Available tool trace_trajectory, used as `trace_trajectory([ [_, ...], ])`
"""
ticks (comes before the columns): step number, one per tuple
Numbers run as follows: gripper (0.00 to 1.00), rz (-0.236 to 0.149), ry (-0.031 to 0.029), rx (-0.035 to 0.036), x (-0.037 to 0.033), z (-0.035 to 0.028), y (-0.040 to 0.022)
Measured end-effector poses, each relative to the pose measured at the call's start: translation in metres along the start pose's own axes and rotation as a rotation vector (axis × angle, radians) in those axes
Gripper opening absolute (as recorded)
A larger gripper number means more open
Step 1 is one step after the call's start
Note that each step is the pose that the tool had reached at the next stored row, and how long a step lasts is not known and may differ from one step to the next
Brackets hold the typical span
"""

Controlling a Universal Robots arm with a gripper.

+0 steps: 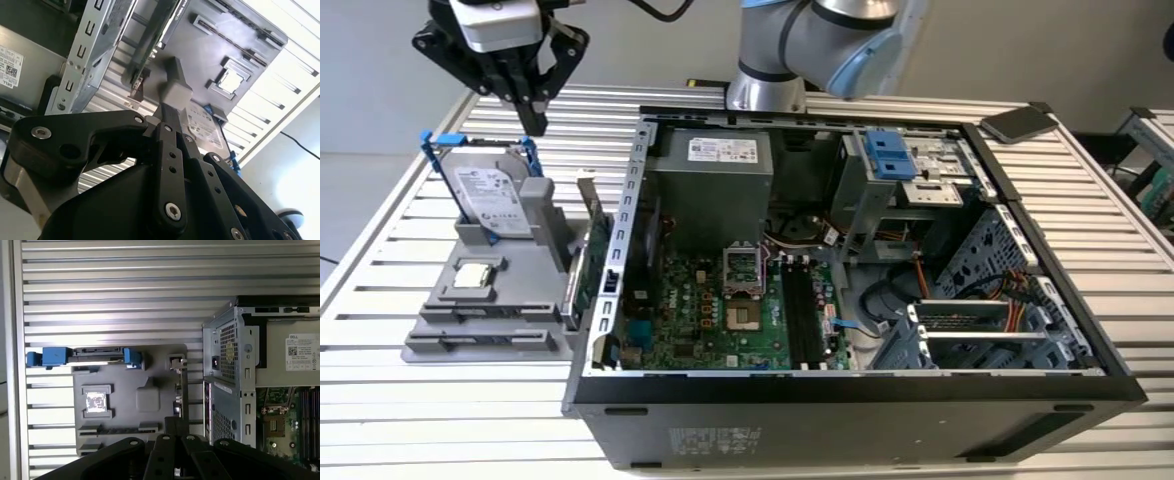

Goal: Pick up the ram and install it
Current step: 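Reach for the ram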

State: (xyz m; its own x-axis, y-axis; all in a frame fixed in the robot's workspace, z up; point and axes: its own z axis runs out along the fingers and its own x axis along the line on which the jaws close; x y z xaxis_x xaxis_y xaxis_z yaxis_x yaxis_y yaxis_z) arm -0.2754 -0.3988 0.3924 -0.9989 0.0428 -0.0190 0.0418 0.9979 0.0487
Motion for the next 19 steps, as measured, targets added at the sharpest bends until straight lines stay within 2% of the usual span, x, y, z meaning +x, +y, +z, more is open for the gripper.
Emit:
trace_trajectory([
  [8, 0.00, -0.010, 0.0005, -0.0002, 0.0146, -0.0003, -0.0006],
  [14, 0.00, -0.017, 0.0009, -0.0003, 0.0318, -0.0006, -0.0013],
  [19, 0.00, -0.021, 0.0010, -0.0004, 0.0430, -0.0008, -0.0018],
])
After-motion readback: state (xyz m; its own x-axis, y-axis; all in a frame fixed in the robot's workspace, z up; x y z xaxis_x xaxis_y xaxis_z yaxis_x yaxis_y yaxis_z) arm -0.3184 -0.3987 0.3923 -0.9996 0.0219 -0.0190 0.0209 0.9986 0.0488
